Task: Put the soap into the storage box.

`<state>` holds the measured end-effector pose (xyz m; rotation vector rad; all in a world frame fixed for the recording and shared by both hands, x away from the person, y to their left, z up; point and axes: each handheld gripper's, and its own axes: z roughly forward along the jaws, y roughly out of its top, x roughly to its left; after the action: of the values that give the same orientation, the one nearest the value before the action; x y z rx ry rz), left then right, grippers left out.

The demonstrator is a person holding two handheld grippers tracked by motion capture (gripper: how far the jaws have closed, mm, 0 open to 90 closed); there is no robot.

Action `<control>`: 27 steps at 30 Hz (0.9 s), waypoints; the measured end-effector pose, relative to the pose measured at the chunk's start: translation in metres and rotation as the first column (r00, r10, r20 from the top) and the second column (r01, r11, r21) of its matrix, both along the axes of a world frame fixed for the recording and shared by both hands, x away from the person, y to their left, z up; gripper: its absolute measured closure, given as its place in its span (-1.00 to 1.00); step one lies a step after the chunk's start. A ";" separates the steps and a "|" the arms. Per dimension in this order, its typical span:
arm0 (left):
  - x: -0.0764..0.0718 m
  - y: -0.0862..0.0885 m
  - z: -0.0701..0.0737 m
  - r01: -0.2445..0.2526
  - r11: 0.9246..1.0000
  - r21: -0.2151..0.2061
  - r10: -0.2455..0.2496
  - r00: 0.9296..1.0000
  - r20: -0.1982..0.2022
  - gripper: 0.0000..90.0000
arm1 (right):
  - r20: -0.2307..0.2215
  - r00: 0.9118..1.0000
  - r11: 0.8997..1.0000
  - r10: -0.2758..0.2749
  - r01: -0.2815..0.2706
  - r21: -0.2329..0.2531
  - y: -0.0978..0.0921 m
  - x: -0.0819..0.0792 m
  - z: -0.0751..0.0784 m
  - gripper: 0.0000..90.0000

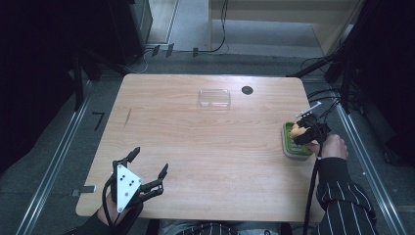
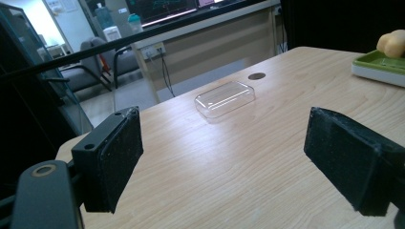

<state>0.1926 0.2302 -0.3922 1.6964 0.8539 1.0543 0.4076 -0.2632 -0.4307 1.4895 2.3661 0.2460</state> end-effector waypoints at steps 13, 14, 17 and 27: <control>0.000 0.000 0.000 0.001 1.000 0.003 -0.001 1.000 -0.001 -0.70 | -0.061 0.998 1.000 0.016 -0.018 -0.025 0.004 0.011 -0.014 -0.10; 0.000 0.000 0.000 0.002 1.000 0.004 -0.002 1.000 -0.001 -0.70 | -0.064 0.998 0.999 0.015 -0.017 -0.027 0.004 0.011 -0.015 -0.10; 0.000 0.000 0.000 0.002 1.000 0.004 -0.002 1.000 -0.002 -0.70 | -0.072 0.997 0.999 0.018 -0.020 -0.029 0.005 0.012 -0.018 -0.10; 0.000 -0.001 0.000 0.003 1.000 0.007 -0.003 1.000 -0.003 -0.70 | -0.082 0.996 0.999 0.022 -0.026 -0.039 0.005 0.013 -0.021 -0.10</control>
<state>0.1929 0.2296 -0.3924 1.7047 0.8500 1.0540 0.4209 -0.2580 -0.4522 1.4800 2.4388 0.1459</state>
